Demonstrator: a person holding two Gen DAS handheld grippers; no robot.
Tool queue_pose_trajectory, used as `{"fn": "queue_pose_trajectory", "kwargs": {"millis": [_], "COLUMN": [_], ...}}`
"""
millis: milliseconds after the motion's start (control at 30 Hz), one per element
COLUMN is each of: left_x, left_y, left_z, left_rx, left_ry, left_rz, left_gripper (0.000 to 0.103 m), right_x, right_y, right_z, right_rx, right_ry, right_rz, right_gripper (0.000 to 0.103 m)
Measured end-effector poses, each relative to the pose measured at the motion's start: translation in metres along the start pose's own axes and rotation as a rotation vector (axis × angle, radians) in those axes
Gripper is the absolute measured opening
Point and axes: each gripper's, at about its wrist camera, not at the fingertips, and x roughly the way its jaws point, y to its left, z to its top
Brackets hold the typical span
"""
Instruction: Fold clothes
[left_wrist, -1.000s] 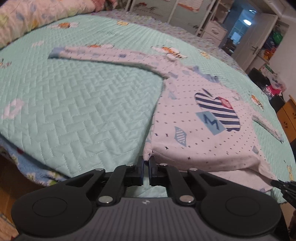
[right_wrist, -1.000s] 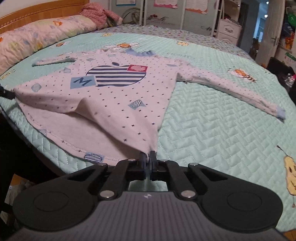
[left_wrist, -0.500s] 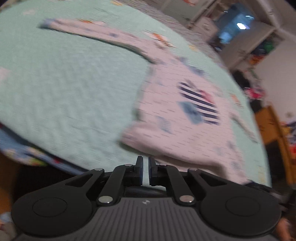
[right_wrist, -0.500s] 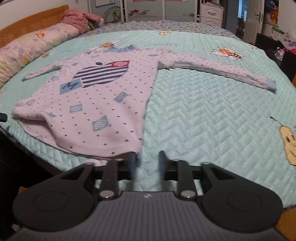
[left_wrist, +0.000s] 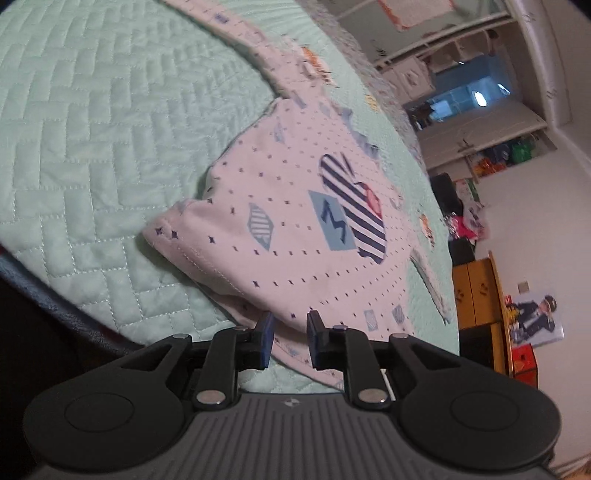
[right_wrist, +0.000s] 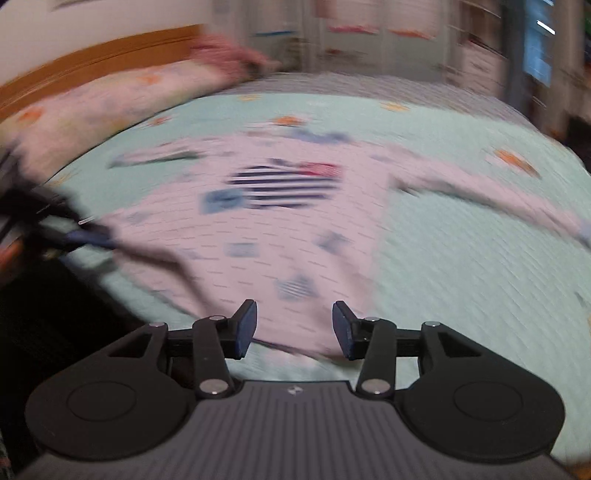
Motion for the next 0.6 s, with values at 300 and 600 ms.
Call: {"fn": "queue_pose_trajectory", "kwargs": {"millis": [300,600], "left_x": [0.016,0.021], "left_y": [-0.017,-0.021], "left_z": [0.001,0.011], "left_rx": [-0.021,-0.022], "left_ry": [0.040,0.019], "left_rz": [-0.061,-0.069], "left_gripper": [0.028,0.031], "right_x": [0.068,0.109], "right_y": [0.071,0.024], "right_z": [0.033,0.067], "right_rx": [-0.418,-0.090], "right_ry": [0.007,0.054], "right_rz": [0.124,0.186], "right_gripper": [0.060,0.062]}}
